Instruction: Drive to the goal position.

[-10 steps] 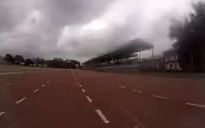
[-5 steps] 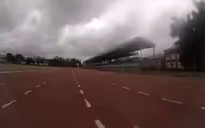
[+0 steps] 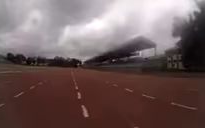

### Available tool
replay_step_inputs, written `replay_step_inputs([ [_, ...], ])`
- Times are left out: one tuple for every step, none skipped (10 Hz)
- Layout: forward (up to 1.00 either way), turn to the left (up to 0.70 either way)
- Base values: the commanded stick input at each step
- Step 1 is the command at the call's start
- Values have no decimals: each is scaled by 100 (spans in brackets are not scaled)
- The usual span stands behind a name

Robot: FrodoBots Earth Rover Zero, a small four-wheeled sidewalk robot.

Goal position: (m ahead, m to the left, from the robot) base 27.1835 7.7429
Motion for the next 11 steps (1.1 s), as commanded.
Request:
replay_step_inputs([
  [70,0],
  [70,0],
  [70,0],
  [70,0],
  [70,0],
  [70,0],
  [70,0],
  [70,0],
  [70,0],
  [70,0],
  [70,0],
])
